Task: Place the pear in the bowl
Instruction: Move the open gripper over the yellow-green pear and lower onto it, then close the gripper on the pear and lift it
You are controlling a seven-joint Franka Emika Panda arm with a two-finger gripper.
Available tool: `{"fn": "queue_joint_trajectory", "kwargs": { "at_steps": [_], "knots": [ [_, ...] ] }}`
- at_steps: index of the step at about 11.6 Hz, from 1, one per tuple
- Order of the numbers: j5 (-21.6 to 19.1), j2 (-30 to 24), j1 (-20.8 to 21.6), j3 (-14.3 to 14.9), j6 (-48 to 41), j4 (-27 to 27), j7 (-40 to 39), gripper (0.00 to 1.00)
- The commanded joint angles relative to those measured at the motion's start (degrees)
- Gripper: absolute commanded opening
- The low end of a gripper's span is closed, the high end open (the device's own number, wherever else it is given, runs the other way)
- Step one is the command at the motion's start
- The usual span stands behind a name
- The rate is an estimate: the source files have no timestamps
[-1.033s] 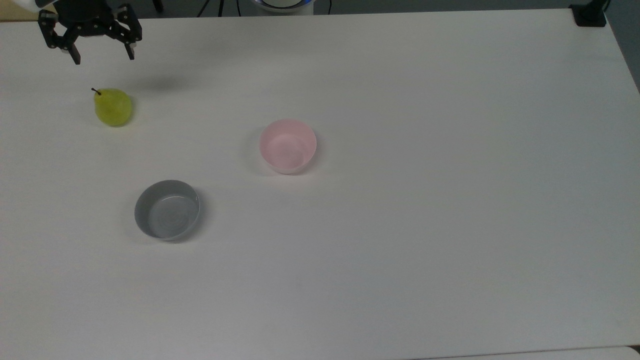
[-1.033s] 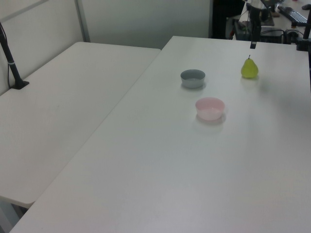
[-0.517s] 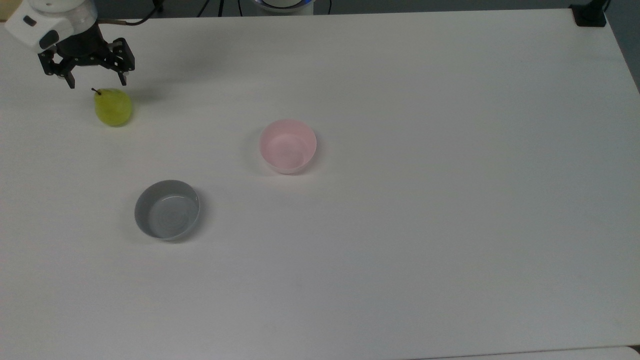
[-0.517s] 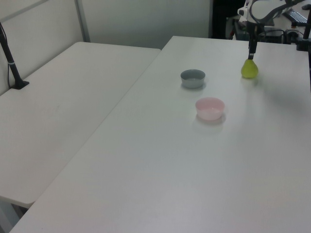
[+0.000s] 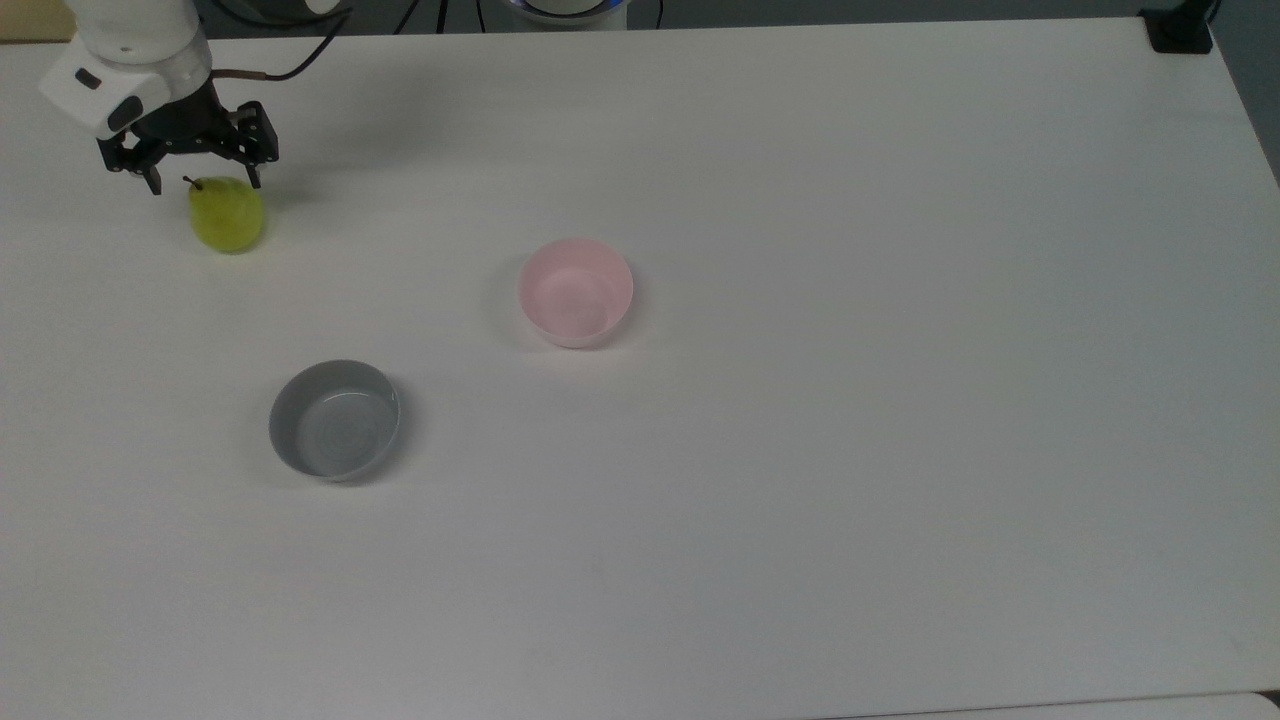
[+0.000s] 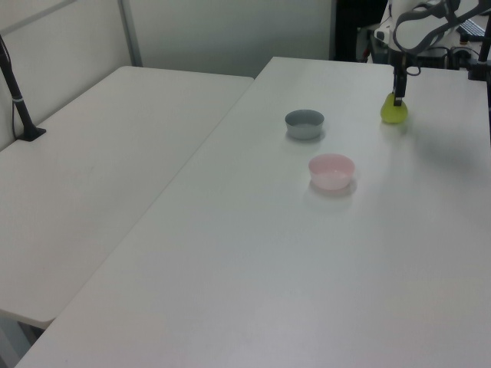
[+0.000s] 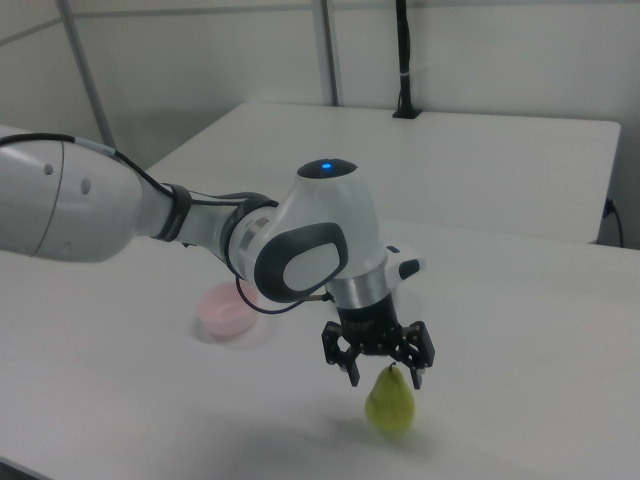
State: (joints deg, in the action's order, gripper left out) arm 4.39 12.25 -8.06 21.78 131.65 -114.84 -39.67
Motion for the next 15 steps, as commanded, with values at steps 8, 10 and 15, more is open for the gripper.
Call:
{"fn": "queue_joint_trajectory", "kwargs": {
  "at_steps": [8,10,15],
  "knots": [
    [0.1,1.6,0.1,0.3,2.7,-1.1,-0.1,0.00],
    [0.1,0.2,0.2,0.1,-1.4,0.0,-0.1,0.00],
    [-0.2,-4.3,-0.1,-2.2,-13.2,6.7,2.5,0.00]
  ]
}}
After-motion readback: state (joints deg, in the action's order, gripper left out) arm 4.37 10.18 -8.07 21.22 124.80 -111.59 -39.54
